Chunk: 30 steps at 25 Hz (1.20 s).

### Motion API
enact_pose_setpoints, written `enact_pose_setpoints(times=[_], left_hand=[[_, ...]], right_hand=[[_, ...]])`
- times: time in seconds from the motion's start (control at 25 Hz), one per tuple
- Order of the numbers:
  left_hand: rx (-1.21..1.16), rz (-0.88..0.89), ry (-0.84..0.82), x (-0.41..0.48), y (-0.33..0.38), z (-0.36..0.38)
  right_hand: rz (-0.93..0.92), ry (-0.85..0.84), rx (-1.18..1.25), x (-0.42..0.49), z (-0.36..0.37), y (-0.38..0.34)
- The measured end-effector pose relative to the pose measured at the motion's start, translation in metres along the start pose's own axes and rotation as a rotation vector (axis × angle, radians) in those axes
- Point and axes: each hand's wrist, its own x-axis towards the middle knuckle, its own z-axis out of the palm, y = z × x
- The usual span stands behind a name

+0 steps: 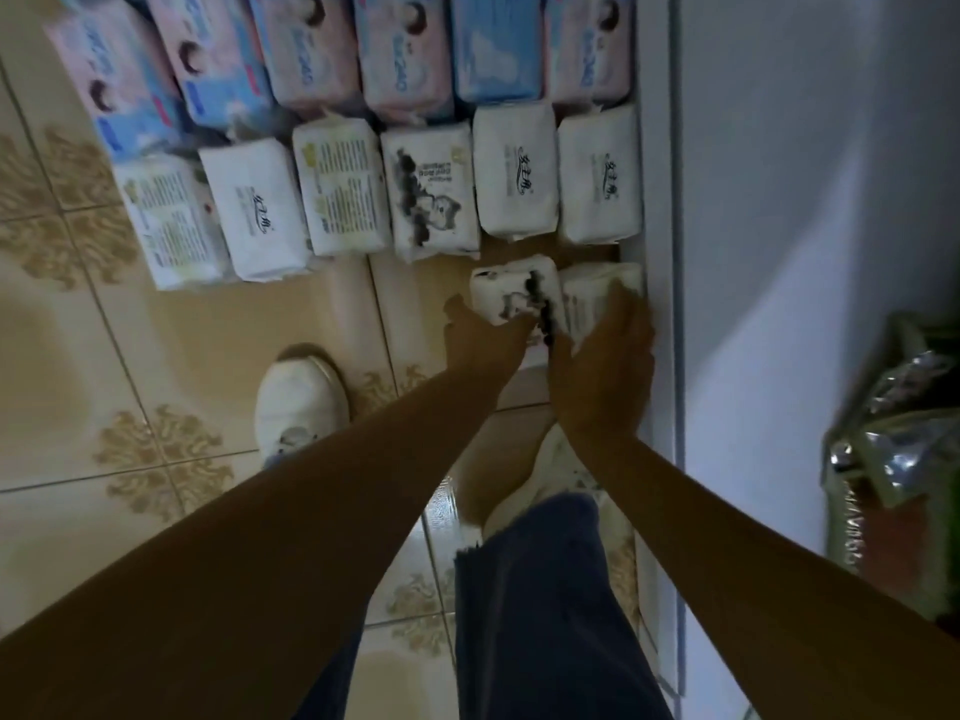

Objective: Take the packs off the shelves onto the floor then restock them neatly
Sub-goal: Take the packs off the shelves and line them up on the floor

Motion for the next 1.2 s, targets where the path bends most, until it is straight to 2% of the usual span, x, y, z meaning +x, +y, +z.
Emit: enact_pose_setpoints(times=[0.08, 0.2, 0.28, 0.4, 0.52, 0.64, 0.76, 0.84, 0.88, 0.96, 1.2], left_hand=[[-0.041, 0.024, 0.005, -0.001, -0.002, 0.005], [-0.189, 0.0, -0.049, -0.003, 0.004, -0.001], [-0.161, -0.004, -0.099, -0.003, 0.016, -0.008], [0.045, 0.045, -0.138, -0.007, 0.039, -0.018], [0.315, 0.137, -0.157, -0.021, 0.053, -0.027], [0.754, 0.389, -0.19, -0.065, 0.056, -0.049], [1.305, 0.874, -0.149, -0.126, 0.078, -0.093], [1.464, 1.26, -0.034, -0.165, 0.102, -0.123], [1.471, 1.393, 0.047, -0.189, 0.12, -0.139], [1.448, 1.531, 0.193, -0.24, 0.162, -0.17], [1.446, 1.991, 0.469, -0.428, 0.309, -0.265]], right_hand=[[-0.116, 0.035, -0.052, -0.002, 0.005, 0.001], [-0.103, -0.239, -0.001, 0.001, 0.006, 0.005], [-0.143, -0.405, 0.032, 0.009, 0.0, 0.009], [-0.232, -0.623, -0.098, 0.019, -0.023, 0.008], [-0.195, -0.596, -0.061, 0.007, -0.051, 0.0], [-0.287, -0.579, -0.154, -0.031, -0.09, -0.007], [-0.477, -0.386, -0.285, -0.059, -0.147, -0.027], [-0.614, -0.241, -0.372, -0.068, -0.194, -0.05], [-0.65, -0.181, -0.394, -0.073, -0.224, -0.067], [-0.714, -0.079, -0.431, -0.08, -0.284, -0.103], [-0.903, 0.376, -0.367, -0.136, -0.487, -0.247]])
